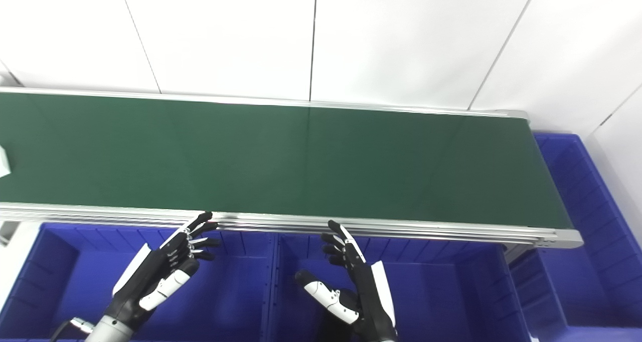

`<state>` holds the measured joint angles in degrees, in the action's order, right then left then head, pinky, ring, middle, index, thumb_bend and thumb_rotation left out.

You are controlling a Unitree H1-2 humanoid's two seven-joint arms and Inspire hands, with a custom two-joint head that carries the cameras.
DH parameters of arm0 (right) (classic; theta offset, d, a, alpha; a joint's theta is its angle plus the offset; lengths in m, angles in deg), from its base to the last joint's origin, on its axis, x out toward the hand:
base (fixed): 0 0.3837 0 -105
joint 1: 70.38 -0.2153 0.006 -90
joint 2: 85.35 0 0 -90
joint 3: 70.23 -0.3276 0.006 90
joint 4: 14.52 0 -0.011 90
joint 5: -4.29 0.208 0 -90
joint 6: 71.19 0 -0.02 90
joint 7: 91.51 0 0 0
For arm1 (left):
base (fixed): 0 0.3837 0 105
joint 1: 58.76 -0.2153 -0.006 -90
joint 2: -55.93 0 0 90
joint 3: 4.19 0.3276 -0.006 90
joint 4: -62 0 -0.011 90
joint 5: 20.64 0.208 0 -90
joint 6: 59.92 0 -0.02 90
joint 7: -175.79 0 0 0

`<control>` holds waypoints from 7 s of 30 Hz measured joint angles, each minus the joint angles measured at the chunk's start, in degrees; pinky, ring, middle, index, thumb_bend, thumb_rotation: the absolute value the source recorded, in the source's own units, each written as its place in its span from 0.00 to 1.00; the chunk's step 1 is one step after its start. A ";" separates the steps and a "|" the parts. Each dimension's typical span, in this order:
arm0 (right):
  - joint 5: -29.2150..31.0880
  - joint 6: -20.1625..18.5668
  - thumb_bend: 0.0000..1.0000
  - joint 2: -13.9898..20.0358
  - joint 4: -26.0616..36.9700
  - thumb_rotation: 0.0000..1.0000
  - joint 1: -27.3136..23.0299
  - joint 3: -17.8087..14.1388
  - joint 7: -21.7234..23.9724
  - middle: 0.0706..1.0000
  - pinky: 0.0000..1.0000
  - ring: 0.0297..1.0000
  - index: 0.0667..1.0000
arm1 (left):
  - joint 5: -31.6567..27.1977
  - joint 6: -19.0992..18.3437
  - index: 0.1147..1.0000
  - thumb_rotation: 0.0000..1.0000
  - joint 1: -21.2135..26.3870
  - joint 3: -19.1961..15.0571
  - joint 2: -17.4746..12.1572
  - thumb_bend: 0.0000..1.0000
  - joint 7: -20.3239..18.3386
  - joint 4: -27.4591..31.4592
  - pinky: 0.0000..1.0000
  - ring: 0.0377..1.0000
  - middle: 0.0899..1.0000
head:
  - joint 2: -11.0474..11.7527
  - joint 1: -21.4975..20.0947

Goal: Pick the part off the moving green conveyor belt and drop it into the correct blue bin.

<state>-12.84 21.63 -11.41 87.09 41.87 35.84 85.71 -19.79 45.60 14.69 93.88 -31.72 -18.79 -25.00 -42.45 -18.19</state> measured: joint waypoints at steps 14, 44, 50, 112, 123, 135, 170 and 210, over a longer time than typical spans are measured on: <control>0.01 0.00 0.65 -0.01 -0.78 0.58 -0.04 0.01 0.00 0.83 0.77 0.80 0.90 | 0.05 0.09 0.93 0.79 0.01 -0.07 0.00 0.63 0.00 -0.05 0.71 0.79 0.89 | -0.09 0.00; 5.18 2.08 0.55 6.36 0.63 0.47 0.47 -3.41 2.41 0.83 0.77 0.80 0.91 | 5.29 0.30 0.92 0.75 -0.23 3.41 5.28 0.65 1.24 -3.11 0.73 0.80 0.90 | 4.04 24.52; 5.47 2.30 0.56 6.40 0.55 0.48 0.50 -3.62 2.44 0.83 0.78 0.80 0.91 | 6.45 1.71 0.92 0.77 -0.17 3.67 5.30 0.64 2.12 -3.97 0.73 0.80 0.90 | 5.79 26.36; 4.87 11.37 0.26 4.87 -13.70 0.24 -3.65 -5.27 1.62 0.87 0.82 0.84 0.95 | -1.03 9.22 0.72 0.57 3.72 0.00 5.93 0.75 9.49 2.65 0.54 0.63 0.69 | 23.03 36.39; 4.77 12.24 0.29 4.52 -13.93 0.33 -4.13 -5.29 1.19 0.87 0.81 0.85 0.95 | 3.34 8.18 0.74 0.53 10.71 -2.76 1.57 0.87 7.33 8.13 0.62 0.71 0.77 | 22.94 36.47; 3.66 12.42 0.31 4.62 -14.90 0.35 -4.78 -5.31 1.10 0.86 0.78 0.83 0.93 | 10.33 2.13 0.82 0.57 16.20 -3.88 -1.13 0.79 5.27 11.61 0.70 0.81 0.86 | 23.20 37.00; 2.77 14.13 0.36 4.68 -17.10 0.42 -6.55 -5.37 0.16 0.85 0.77 0.82 0.93 | 27.50 -13.62 0.97 0.24 28.28 -4.60 -8.79 0.82 5.14 -9.17 0.83 0.94 1.00 | 23.03 36.74; 3.28 14.89 0.35 4.54 -17.06 0.34 -6.54 -5.36 0.15 0.85 0.77 0.81 0.93 | 33.94 -22.61 0.97 0.14 30.85 0.68 -12.72 0.85 11.73 -22.16 1.00 0.99 1.00 | 23.03 36.47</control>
<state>-9.56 36.52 -6.87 70.03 35.33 30.47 85.86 14.15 22.99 45.53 94.56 -44.43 -7.06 -47.16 -19.42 18.28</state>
